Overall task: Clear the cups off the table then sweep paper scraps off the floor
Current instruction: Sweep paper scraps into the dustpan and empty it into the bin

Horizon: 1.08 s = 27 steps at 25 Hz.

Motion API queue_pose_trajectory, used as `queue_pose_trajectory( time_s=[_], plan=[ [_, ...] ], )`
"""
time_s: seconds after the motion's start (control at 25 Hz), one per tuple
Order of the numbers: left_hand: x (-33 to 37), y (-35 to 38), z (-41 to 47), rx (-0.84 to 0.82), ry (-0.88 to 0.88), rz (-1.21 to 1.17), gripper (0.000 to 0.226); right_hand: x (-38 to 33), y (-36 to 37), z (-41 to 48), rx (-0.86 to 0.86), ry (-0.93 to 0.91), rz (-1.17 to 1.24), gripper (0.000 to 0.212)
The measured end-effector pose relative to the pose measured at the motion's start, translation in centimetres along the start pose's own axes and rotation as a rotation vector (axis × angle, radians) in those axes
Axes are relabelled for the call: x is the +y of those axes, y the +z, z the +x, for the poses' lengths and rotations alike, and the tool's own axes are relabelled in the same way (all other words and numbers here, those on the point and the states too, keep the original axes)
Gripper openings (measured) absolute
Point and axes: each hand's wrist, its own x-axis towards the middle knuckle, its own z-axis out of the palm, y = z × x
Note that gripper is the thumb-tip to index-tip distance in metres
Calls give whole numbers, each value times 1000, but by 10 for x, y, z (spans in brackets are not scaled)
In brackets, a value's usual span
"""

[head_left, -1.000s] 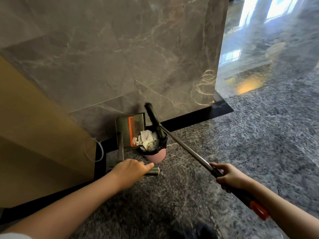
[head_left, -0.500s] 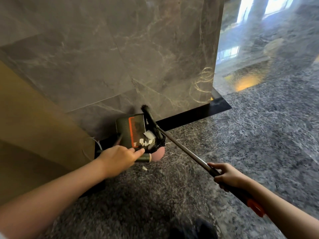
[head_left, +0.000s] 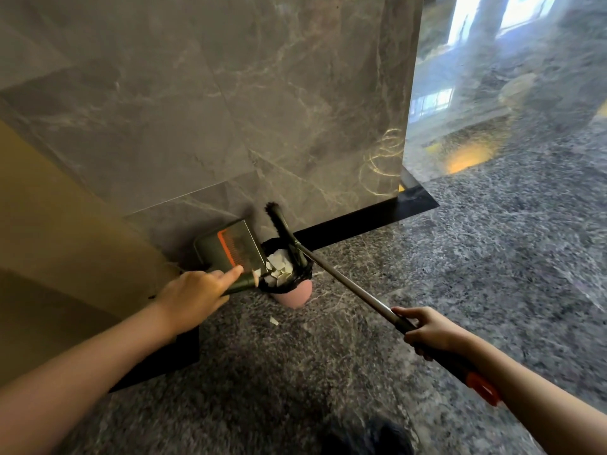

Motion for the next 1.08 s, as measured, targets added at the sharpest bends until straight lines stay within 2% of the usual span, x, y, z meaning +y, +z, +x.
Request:
queue_pose_trajectory(
  time_s=[0.16,0.24,0.36,0.6,0.72,0.88,1.0,1.08],
  plan=[
    [0,-1,0,-19,34,67,59,1,0,5,-2,1,-6,69],
    [-2,0,-1,24,-37,-25,59,2,1,7,-12,2,-13,69],
    [-12,-2,-9,152,-152,-292,58,4,0,10,-17,7,-35,70],
    [-9,3,-13,168,-70,-174,57,1,-4,16,-7,-7,-41,70],
    [-6,2,-11,294,-275,-416,55,0,-4,13,-19,-8,-30,69],
    [-13,4,-24,443,-480,-490,46,3,0,6,-3,-10,-14,69],
    [-31,9,-45,572,-696,-591,13,7,2,-1,13,-18,26,69],
    [-39,17,-65,609,-808,-644,6,3,0,-5,34,-22,55,68]
  ],
)
